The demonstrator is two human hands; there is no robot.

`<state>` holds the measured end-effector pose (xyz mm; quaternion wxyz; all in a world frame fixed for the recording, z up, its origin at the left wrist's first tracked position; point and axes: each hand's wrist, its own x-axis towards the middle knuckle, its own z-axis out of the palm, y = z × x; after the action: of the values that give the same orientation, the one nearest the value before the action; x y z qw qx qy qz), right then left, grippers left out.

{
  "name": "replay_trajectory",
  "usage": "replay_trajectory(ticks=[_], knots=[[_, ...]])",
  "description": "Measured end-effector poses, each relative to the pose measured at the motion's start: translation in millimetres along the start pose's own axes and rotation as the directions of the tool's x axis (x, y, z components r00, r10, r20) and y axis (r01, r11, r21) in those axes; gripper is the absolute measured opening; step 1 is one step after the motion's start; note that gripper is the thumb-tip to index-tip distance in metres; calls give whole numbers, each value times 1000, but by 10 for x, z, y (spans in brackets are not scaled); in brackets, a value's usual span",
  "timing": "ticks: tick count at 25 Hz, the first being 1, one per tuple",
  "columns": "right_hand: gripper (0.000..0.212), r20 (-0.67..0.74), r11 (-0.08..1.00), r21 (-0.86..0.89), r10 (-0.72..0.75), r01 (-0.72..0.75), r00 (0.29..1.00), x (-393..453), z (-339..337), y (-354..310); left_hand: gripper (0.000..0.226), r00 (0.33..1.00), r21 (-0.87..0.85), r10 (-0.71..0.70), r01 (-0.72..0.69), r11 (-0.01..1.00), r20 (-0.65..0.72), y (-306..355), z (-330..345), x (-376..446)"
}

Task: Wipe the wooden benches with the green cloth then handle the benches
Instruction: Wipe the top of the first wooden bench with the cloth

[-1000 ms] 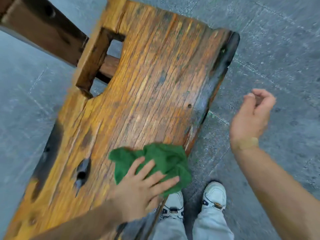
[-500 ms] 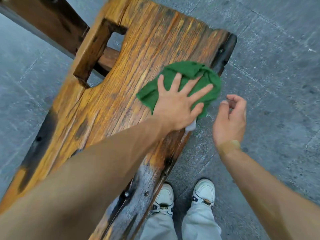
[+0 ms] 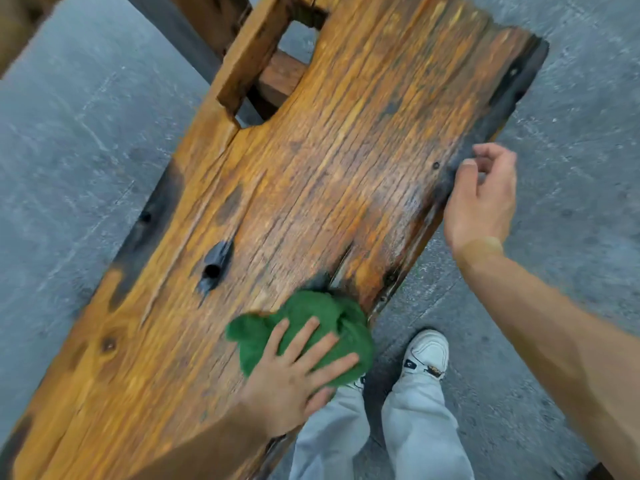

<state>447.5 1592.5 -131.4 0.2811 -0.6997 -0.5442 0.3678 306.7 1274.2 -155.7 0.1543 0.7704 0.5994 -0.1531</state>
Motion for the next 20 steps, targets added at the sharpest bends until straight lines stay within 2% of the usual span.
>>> replay_trajectory(ticks=[2,4,6,8,11,13,15,16,18,20], knots=[[31,35,999,27,-28,27,999,-129,82,-4,59,989,57,8,-16,998,145,72,203,-651],[31,54,998,36,-62,60,997,-193,103,54,62,982,30,-10,5,1000,186,100,289,-746],[31,53,990,-33,-138,140,989,-214,83,127,65,993,-56,-21,27,998,112,56,148,-338],[32,70,959,-137,-239,247,968,-187,76,172,61,997,-143,-53,44,989,-64,-16,-143,464],[37,99,934,-201,-281,296,955,-53,105,157,56,940,-203,-208,156,967,-272,-226,-667,1708],[45,168,886,-305,-311,350,935,60,172,156,56,916,-237,-307,247,940,-260,-507,-940,2262],[53,307,757,-460,-355,464,883,107,235,195,55,906,-227,-355,305,925,-230,-936,-1084,2531],[56,369,699,-508,-351,504,860,110,268,231,55,899,-224,-377,329,917,-222,-1196,-1099,2536],[62,439,629,-561,-326,539,837,67,340,294,55,845,-236,-495,448,862,-203,-1691,-963,2197],[65,455,615,-578,-302,536,837,35,382,314,55,773,-262,-606,555,789,-187,-1950,-662,1523]])
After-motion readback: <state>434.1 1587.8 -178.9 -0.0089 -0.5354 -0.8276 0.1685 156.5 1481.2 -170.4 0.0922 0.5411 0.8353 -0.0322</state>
